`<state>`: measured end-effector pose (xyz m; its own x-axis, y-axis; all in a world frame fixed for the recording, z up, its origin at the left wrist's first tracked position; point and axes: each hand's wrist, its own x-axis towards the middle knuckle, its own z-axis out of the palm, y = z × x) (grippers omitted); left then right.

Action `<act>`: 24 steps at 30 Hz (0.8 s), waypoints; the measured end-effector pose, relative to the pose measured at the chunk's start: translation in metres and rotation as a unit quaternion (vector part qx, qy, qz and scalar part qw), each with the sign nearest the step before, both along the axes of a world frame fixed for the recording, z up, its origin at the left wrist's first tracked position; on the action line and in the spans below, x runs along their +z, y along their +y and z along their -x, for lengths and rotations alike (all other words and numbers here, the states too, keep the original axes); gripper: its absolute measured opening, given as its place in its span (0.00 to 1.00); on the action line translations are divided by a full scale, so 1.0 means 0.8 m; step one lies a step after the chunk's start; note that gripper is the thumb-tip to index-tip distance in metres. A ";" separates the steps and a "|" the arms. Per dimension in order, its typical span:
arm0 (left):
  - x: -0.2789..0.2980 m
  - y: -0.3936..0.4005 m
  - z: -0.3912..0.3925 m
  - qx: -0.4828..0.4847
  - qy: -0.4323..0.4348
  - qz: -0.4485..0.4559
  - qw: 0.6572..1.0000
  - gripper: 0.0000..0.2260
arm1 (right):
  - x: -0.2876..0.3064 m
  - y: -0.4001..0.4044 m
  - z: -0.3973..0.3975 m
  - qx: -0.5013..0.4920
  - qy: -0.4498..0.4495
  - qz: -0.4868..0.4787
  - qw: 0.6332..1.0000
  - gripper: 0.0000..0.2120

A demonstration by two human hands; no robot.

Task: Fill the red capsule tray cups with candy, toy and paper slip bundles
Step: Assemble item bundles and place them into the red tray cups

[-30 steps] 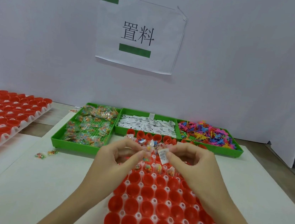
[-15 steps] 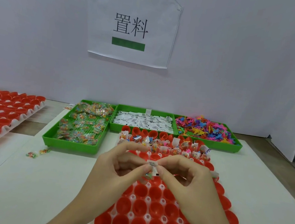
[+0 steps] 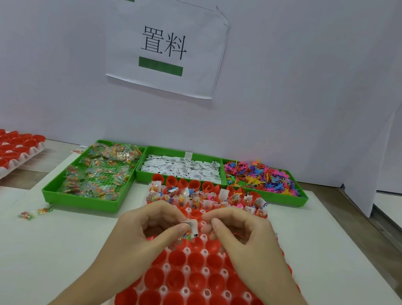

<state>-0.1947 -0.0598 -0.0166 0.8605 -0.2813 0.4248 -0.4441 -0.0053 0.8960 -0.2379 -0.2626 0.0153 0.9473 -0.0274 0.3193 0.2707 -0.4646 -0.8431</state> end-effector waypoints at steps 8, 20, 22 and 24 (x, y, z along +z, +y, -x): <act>0.000 0.012 -0.012 0.030 0.002 0.011 1.000 0.02 | 0.033 -0.039 -0.084 -0.039 0.052 0.121 0.991 0.10; 0.004 0.020 -0.020 0.045 0.004 0.012 0.999 0.02 | 0.000 -0.117 -0.267 -0.143 0.132 0.328 0.924 0.09; 0.006 0.022 -0.022 0.046 0.005 0.017 0.999 0.03 | -0.005 -0.112 -0.275 -0.142 0.132 0.353 0.915 0.08; 0.007 0.024 -0.024 0.048 0.007 0.026 0.999 0.02 | -0.006 -0.108 -0.281 -0.142 0.136 0.379 0.904 0.09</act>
<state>-0.1759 -0.0406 -0.0110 0.8885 -0.1761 0.4237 -0.4305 -0.0010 0.9026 -0.0133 -0.3488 0.0108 0.9827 -0.1532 0.1042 -0.1203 -0.9552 -0.2703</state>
